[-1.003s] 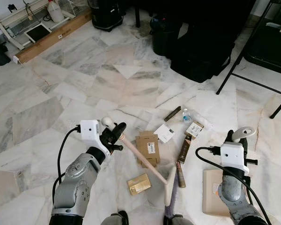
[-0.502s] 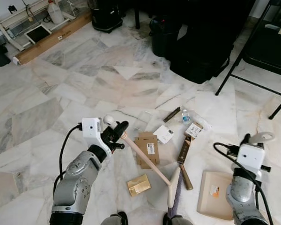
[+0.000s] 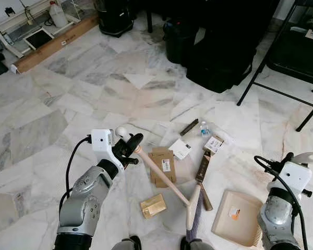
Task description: Sweep floor
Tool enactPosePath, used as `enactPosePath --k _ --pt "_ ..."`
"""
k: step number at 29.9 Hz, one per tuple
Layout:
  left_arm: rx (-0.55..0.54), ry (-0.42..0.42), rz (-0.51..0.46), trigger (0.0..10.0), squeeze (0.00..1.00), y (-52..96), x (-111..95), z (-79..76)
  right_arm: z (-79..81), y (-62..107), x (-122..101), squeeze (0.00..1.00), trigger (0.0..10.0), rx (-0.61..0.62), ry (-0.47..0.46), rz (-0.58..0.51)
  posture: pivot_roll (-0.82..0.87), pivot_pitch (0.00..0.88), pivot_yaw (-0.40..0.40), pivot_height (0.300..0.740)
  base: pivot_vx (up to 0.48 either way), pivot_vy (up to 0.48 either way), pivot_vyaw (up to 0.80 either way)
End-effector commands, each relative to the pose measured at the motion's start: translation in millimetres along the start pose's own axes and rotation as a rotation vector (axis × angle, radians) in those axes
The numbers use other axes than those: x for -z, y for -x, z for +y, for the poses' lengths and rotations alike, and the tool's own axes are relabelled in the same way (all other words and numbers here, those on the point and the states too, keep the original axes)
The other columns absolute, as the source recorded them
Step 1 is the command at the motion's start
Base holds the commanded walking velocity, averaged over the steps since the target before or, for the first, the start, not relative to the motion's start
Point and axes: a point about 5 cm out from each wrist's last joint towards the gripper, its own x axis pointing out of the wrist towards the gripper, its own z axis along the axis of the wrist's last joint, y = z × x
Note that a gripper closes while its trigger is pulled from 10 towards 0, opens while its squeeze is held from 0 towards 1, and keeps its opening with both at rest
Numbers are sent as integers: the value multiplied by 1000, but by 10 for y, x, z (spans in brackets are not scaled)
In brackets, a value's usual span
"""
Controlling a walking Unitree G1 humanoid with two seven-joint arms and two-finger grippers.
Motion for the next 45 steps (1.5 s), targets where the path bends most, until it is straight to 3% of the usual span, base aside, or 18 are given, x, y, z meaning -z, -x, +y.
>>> enactPosePath --k 1,8,21,32,40,45 --pt "7 7 -11 10000 0 10 -27 18 139 397 413 0 10000 -79 -19 260 154 239 125 740 0 0 0" --pt "-2 -9 -21 10000 0 4 -84 60 137 506 543 0 10000 -32 -128 391 164 241 126 740 0 0 0" --pt "-111 -95 -94 10000 0 -114 -143 191 115 548 576 0 10000 -53 -137 399 151 246 121 740 0 0 0" --pt "-73 -96 10 10000 0 -276 238 189 104 537 551 0 10000 -70 -137 370 116 269 117 740 0 0 0" --pt "19 1 70 10000 0 -274 389 105 55 546 566 0 10000 -65 -129 366 114 279 111 740 0 0 0" --pt "82 150 42 10000 0 -281 334 45 53 534 561 0 10000 -69 -128 364 122 283 108 740 0 0 0"
